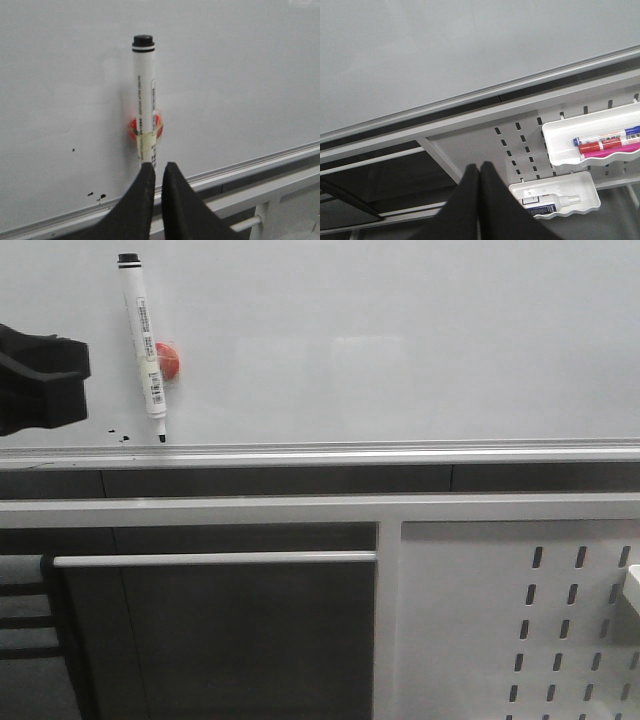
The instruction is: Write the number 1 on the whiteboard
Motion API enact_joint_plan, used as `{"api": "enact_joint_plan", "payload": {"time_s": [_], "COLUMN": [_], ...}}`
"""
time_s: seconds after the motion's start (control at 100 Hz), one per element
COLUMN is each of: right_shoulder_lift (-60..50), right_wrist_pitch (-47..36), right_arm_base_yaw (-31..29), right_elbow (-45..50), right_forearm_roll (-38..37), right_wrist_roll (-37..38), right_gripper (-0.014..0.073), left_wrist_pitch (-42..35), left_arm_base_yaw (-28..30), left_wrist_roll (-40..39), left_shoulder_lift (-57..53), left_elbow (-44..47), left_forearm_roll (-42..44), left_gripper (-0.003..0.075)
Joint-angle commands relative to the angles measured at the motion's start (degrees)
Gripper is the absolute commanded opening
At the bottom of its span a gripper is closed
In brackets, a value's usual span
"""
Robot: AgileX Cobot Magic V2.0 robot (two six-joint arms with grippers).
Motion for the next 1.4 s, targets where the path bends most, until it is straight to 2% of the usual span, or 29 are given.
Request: {"api": "enact_joint_plan", "payload": {"time_s": [0.0,0.1,0.2,0.37,0.54,0.89,1.1,1.39], "right_shoulder_lift": [1.2,1.2,1.2,1.2,1.8,11.7,16.6,18.7], "right_wrist_pitch": [-4.5,-4.8,-5.3,-6.5,-8.0,-9.2,-10.2,-16.1], "right_arm_base_yaw": [0.1,0.1,0.1,0.5,2.4,6.3,10.3,17.1], "right_elbow": [-2.0,-2.0,-2.0,-2.0,-2.0,-1.4,-1.4,-1.6], "right_forearm_roll": [0.6,0.6,0.6,1.1,6.5,12.0,17.8,18.0], "right_wrist_roll": [-0.7,-0.7,-0.7,-3.6,-8.5,-12.2,-17.2,-17.2], "right_gripper": [-0.0069,-0.0069,-0.0069,-0.0069,-0.0069,-0.0069,-0.0069,-0.0069], "left_wrist_pitch": [-10.8,-14.0,-16.5,-17.9,-17.9,-17.9,-17.8,-17.8], "left_arm_base_yaw": [-0.5,-0.5,-0.5,-0.5,-0.5,-0.5,-0.5,-0.1], "left_wrist_roll": [-0.3,-1.6,-3.5,-3.5,-3.5,-3.5,-3.5,-2.9], "left_shoulder_lift": [1.9,4.9,7.4,9.7,9.8,11.5,13.2,13.4], "left_elbow": [-1.3,-1.3,-1.3,-1.4,-1.4,-3.9,-4.8,-6.6], "left_forearm_roll": [2.0,2.0,1.9,1.7,1.7,1.7,1.5,-2.1], "left_gripper": [0.0131,0.0249,0.0298,0.0301,0.0304,0.0304,0.0304,0.0304]}}
